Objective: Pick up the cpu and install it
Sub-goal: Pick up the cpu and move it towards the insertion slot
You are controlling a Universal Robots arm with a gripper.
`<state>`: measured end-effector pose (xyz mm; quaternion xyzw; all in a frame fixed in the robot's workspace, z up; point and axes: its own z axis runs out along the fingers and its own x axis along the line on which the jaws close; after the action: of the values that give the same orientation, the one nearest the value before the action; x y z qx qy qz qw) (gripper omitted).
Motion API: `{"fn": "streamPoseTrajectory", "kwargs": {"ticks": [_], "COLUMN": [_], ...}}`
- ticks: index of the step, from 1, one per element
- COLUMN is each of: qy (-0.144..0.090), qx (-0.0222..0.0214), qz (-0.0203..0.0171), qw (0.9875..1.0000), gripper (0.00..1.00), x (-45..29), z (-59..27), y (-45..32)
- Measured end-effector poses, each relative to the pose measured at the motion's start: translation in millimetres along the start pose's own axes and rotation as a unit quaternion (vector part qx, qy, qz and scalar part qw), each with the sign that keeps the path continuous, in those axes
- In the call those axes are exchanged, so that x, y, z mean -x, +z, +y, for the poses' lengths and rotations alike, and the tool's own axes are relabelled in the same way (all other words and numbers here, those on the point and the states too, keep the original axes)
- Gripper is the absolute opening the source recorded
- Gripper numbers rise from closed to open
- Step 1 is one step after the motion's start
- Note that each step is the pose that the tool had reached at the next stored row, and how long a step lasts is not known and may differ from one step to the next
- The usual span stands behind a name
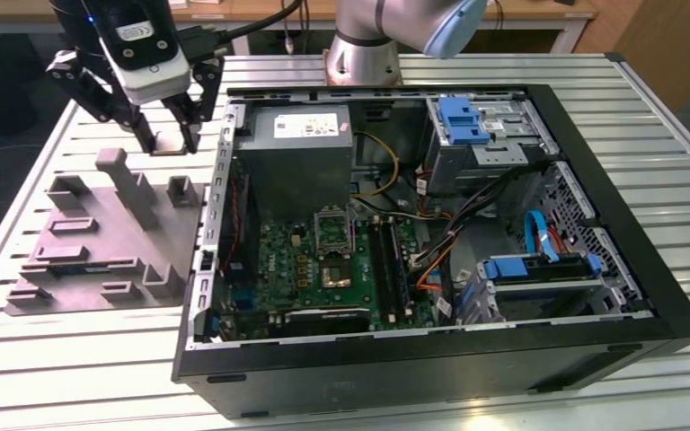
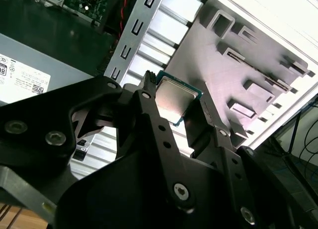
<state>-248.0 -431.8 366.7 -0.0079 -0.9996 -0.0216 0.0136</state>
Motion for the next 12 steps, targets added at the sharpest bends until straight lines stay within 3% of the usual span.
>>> {"fn": "streamPoseTrajectory", "kwargs": {"ticks": [12], "qy": [0.0], "qx": [0.0], "qz": [0.0], "qw": [1.0], "gripper": [0.47], "x": [18.1], "z": [0.2], "y": [-0.5]}}
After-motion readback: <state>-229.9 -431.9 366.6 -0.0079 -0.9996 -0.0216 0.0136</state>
